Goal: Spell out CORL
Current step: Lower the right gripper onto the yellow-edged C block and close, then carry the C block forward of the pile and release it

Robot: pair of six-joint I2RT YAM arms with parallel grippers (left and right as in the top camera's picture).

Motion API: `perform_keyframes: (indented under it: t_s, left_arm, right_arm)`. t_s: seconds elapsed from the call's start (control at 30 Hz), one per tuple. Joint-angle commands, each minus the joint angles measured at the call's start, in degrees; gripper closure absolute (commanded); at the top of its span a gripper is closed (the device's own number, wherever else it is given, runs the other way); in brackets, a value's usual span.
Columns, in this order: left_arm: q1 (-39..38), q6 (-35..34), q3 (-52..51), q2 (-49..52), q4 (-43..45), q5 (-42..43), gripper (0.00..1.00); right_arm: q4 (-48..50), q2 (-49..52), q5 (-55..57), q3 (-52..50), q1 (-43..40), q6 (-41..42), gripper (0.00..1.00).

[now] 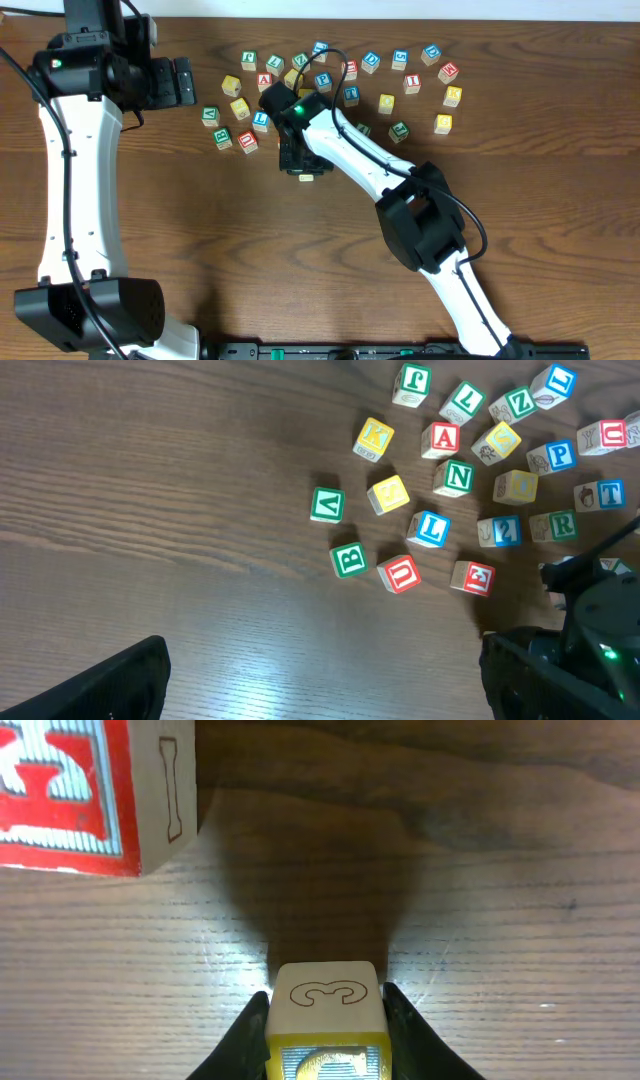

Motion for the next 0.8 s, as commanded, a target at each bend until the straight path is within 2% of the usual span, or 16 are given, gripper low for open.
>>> perform_keyframes:
  t_s: [0.0,0.5,0.67,0.73,0.77]
  left_arm:
    - [-0.2,0.3,1.5,0.1,-0.2,0.3,0.02]
    - [-0.2,0.3,1.5,0.1,-0.2,0.3,0.02]
    - [-0.2,0.3,1.5,0.1,-0.2,0.3,0.02]
    - [-0.2,0.3,1.5,0.1,-0.2,0.3,0.02]
    - [-0.2,0.3,1.5,0.1,-0.2,0.3,0.02]
  right_arm:
    - [0.6,-0.3,0.5,-1.4,1.0,3.2,0.84]
    - [-2.7,-0.3,0.2,-1.4,2.2,4.3,0.83]
    - [-2.6,-0.3,-0.3,-1.4,2.5,4.5,0.73]
    - [-2.6,-0.3,-0.4,-1.4,2.5,4.7,0.61]
    - [-2.6,-0.3,-0.4,-1.4,2.5,4.8,0.59]
